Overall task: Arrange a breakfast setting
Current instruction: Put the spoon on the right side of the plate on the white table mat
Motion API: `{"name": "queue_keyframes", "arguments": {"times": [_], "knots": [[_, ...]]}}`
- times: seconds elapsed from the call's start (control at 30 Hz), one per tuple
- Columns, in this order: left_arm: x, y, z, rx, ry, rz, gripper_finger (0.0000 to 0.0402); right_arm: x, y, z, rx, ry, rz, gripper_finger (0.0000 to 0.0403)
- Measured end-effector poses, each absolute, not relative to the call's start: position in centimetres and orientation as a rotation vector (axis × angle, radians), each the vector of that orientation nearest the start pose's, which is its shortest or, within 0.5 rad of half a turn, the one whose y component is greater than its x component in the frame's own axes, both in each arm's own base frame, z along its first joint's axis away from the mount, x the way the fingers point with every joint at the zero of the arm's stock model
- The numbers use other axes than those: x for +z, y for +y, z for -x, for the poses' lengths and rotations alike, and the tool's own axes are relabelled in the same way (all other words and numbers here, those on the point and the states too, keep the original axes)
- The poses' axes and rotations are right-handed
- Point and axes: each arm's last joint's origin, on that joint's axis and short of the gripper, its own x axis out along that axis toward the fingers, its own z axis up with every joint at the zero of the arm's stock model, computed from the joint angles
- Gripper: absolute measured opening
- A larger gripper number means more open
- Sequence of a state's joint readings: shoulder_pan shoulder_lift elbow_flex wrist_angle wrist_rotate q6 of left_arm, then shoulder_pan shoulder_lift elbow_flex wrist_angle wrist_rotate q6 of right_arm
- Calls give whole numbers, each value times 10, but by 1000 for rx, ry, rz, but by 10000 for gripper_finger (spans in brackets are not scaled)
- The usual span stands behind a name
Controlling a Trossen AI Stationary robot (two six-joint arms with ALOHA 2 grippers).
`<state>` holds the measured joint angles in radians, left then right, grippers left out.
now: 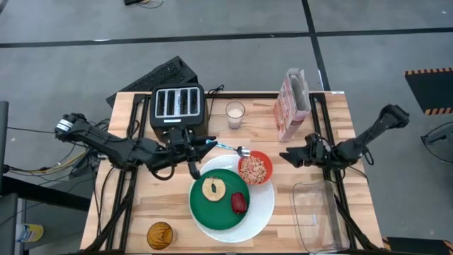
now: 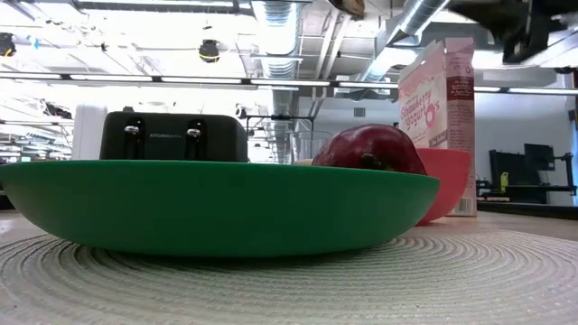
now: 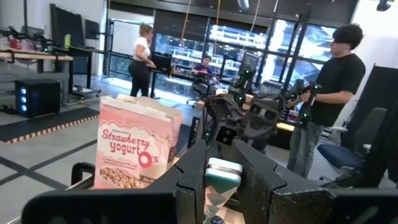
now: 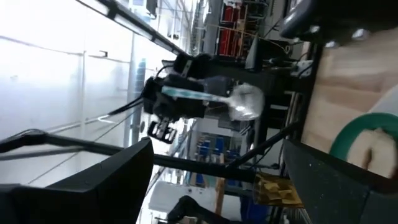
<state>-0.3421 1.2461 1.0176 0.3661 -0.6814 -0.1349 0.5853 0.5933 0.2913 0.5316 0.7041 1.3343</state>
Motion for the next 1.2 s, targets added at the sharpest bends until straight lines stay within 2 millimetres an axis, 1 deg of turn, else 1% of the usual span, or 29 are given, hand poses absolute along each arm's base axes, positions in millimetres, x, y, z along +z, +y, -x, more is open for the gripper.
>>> {"name": "queue_keyframes", "arguments": {"times": [0.1,0.3,0.5,0.67,0.83,0.97,1.07,1.2], "knots": [[369,-73,-268,324,-145,196,54,268,69,-135,27,-230,-1464,378],[370,-71,-269,332,-147,160,54,278,87,-151,-32,-214,-1510,378],[370,-71,-269,336,-140,118,54,272,106,-175,-151,-225,-1583,378],[370,-71,-269,338,-139,117,54,267,121,-197,-217,-278,-1627,378],[370,-71,-269,338,-139,117,54,271,138,-223,-248,-388,-1668,378],[370,-71,-269,330,-138,114,54,273,148,-251,-285,-431,-1675,378],[370,-72,-269,300,-138,112,54,277,153,-275,-302,-470,-1702,378],[370,-73,-269,267,-134,100,54,276,153,-302,-309,-512,-1717,378]]}}
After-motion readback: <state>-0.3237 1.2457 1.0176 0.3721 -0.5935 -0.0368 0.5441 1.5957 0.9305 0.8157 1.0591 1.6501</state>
